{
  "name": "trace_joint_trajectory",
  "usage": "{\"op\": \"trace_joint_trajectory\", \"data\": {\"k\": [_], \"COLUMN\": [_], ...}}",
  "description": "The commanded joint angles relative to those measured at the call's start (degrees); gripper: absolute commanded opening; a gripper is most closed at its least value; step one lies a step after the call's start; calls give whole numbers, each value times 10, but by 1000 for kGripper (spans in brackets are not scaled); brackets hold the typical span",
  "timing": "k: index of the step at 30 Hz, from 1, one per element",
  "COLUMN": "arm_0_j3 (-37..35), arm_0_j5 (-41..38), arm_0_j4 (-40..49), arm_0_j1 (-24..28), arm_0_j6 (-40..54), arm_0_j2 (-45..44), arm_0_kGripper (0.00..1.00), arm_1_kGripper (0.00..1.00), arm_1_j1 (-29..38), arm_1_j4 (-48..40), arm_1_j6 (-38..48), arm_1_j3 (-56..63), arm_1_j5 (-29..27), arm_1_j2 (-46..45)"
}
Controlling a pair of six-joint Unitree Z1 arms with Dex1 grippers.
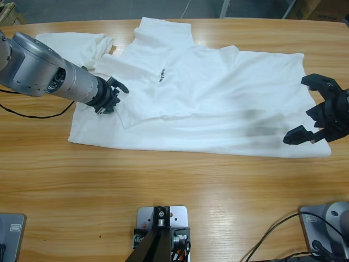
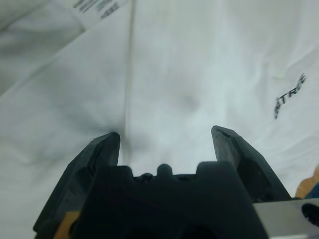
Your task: Fold clothes
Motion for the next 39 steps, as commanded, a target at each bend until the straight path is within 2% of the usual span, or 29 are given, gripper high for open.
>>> {"op": "trace_joint_trajectory", "data": {"k": [1,4,7,8,11,12,20,28,35,39], "arm_0_j3": [19,24,32,34,40,42,46,50,36,39], "arm_0_j5": [5,5,5,5,5,5,4,-2,2,1], "arm_0_j4": [-46,-53,-55,-56,-56,-56,-61,-54,-5,15], "arm_0_j1": [12,12,12,12,12,12,12,11,-6,-42], "arm_0_j6": [25,25,26,28,36,37,43,30,-86,-201], "arm_0_j2": [30,33,31,29,26,26,29,-10,-57,-64], "arm_0_kGripper": [651,599,486,402,24,0,0,0,0,0], "arm_1_kGripper": [991,991,991,991,991,991,991,991,991,991], "arm_1_j1": [6,6,6,6,6,6,6,6,9,15], "arm_1_j4": [-6,-6,-6,-7,-8,-8,-7,-6,-6,-7], "arm_1_j6": [5,6,5,5,6,6,6,6,6,5], "arm_1_j3": [16,16,16,16,16,16,18,20,21,21], "arm_1_j5": [6,6,6,6,6,6,6,6,9,9], "arm_1_j2": [28,29,30,31,32,32,28,21,16,15]}}
